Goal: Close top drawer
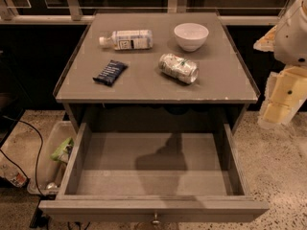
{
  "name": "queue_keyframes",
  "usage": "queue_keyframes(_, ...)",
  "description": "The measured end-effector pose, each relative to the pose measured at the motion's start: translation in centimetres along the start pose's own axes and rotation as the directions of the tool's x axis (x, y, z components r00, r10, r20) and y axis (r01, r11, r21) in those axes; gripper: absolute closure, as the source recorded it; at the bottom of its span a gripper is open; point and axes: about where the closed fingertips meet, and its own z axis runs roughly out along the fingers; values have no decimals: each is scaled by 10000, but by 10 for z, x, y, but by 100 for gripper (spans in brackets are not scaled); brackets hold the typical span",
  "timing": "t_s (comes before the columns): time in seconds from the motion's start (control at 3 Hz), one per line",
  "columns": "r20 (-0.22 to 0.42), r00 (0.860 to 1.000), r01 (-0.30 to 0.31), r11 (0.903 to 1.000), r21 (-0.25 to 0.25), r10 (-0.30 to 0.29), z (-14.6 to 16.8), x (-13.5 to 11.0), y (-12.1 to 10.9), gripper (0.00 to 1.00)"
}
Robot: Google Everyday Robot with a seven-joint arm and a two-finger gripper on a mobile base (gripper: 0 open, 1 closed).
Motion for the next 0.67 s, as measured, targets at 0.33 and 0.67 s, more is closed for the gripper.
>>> queue_keyframes(0.33,71,10000,37,9999,98,-38,-1,1,6,0)
queue_keyframes(0.67,478,9989,-15,10000,72,12,4,7,27,0)
